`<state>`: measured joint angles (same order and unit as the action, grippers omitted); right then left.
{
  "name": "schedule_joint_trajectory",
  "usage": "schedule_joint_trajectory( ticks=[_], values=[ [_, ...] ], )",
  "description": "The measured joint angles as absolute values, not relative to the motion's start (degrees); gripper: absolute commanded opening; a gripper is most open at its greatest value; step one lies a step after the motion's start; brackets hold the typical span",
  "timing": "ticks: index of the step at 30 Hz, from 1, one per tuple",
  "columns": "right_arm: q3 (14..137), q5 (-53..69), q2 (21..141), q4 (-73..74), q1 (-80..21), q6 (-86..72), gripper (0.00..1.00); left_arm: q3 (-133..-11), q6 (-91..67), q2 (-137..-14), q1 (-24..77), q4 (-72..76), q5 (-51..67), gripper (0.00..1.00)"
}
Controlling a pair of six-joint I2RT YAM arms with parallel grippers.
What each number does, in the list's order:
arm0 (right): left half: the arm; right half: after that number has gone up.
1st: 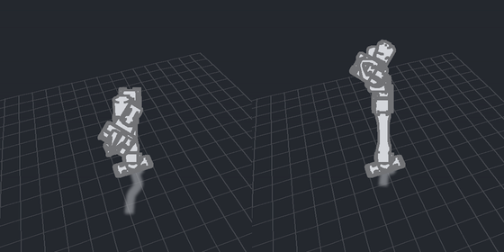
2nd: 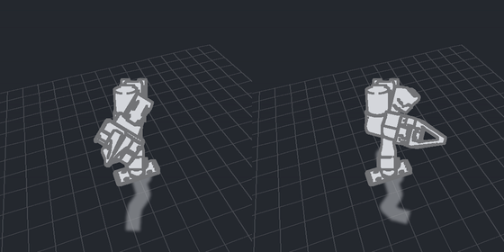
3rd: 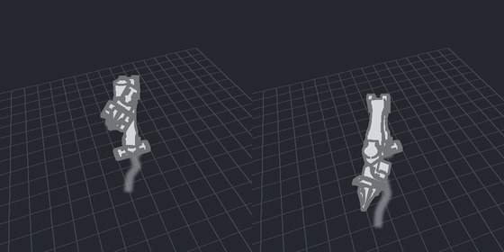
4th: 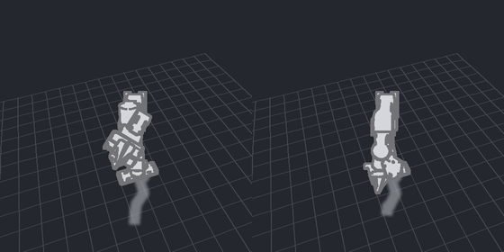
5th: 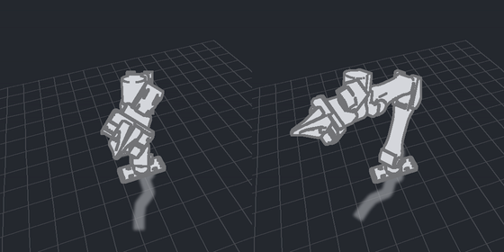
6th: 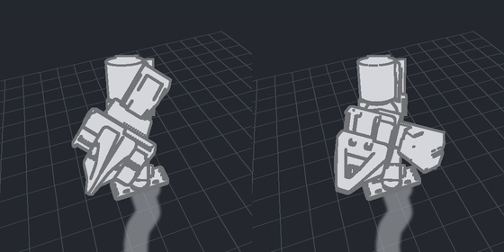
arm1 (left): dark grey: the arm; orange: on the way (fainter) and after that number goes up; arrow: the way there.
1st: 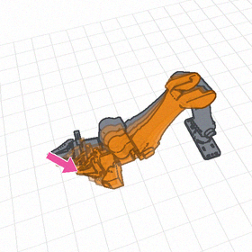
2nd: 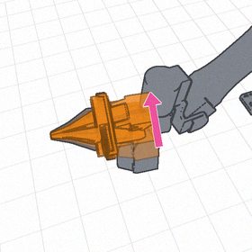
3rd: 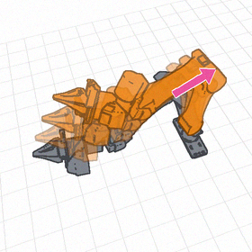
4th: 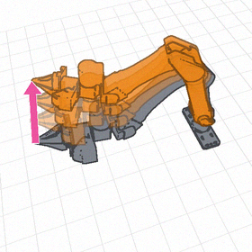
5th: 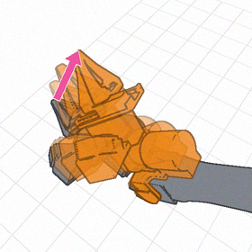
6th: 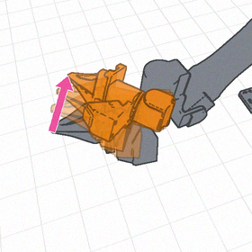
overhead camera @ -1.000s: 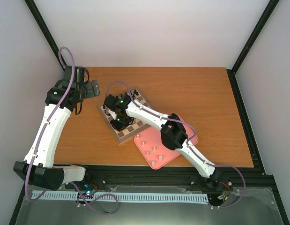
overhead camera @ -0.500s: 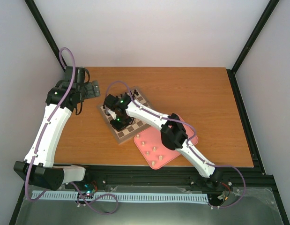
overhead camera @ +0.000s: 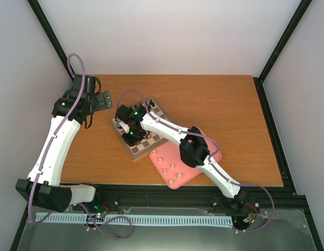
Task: Set up the chess pieces on the board
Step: Place the chess piece on the chessboard, then pick up the chess piece from the storage box.
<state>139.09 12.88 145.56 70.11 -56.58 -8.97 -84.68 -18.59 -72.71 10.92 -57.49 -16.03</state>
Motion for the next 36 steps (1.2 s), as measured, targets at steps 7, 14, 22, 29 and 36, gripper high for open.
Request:
schedule_joint_trajectory(
  ticks=[7, 14, 22, 29, 36],
  values=[
    [139.1, 12.9, 145.6, 69.6, -56.6, -8.8, 0.22, -84.6, -18.6, -72.8, 10.9, -57.5, -16.0, 1.00],
    [139.1, 12.9, 145.6, 69.6, -56.6, -8.8, 0.23, -84.1, -18.6, -72.8, 10.9, -57.5, -16.0, 1.00],
    [139.1, 12.5, 145.4, 69.1, -56.6, -8.8, 0.31, -84.0, -18.6, -72.8, 10.9, -57.5, -16.0, 1.00],
    [139.1, 11.6, 141.6, 68.3, -56.6, -8.8, 0.37, -84.0, -18.6, -72.8, 10.9, -57.5, -15.8, 1.00],
    [139.0, 6.3, 135.2, 68.3, -56.2, -10.1, 0.47, -84.0, -18.6, -72.8, 10.9, -57.5, -15.8, 1.00]
  ],
)
